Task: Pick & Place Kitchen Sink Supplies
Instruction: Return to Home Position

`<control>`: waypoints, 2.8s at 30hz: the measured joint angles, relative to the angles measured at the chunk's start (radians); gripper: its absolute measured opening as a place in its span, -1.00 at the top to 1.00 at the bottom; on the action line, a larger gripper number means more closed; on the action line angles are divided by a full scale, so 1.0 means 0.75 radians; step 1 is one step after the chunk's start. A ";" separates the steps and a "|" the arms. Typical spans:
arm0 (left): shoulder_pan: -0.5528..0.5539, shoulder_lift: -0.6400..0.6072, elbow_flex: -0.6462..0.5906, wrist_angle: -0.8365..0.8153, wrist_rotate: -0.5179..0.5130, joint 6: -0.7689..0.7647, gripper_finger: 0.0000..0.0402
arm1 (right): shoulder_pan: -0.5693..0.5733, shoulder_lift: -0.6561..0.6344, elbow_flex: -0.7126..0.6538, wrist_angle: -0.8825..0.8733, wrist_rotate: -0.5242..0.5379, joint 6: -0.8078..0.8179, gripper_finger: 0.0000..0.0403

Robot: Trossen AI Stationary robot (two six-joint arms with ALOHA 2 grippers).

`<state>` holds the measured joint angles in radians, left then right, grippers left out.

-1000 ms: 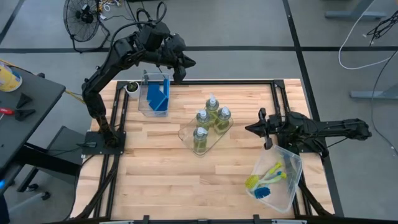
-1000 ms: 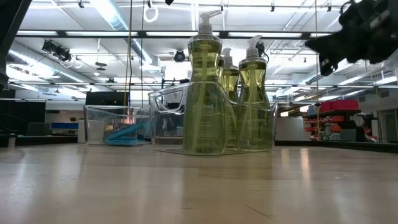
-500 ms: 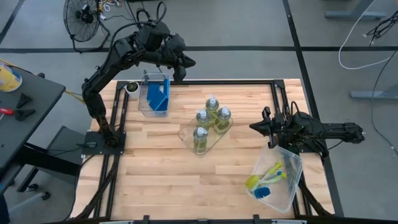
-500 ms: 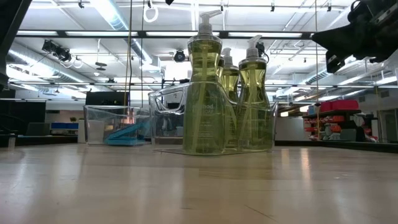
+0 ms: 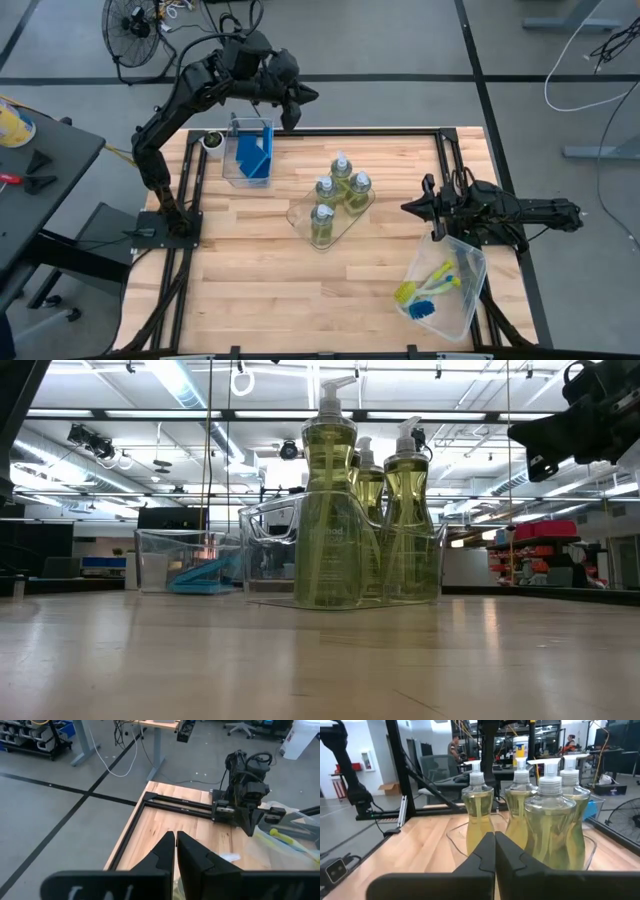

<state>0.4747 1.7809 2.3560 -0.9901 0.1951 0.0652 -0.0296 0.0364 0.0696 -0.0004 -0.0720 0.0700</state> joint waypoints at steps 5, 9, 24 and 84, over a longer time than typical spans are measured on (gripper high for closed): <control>0.000 0.000 0.000 0.004 0.000 0.000 0.90 | 0.000 0.000 -0.035 0.038 -0.037 0.006 1.00; 0.000 0.000 0.000 0.004 0.000 -0.001 0.90 | 0.000 0.004 -0.075 0.084 -0.055 0.065 1.00; 0.000 0.000 0.000 0.011 0.012 0.000 0.90 | 0.000 0.003 -0.072 0.094 0.015 0.175 0.89; -0.161 -0.001 -0.046 0.345 0.025 -0.321 0.90 | 0.001 0.003 -0.071 0.093 0.015 0.170 0.87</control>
<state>0.3539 1.7803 2.3215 -0.7311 0.2137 -0.1755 -0.0292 0.0387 0.0162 0.0692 -0.0608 0.1972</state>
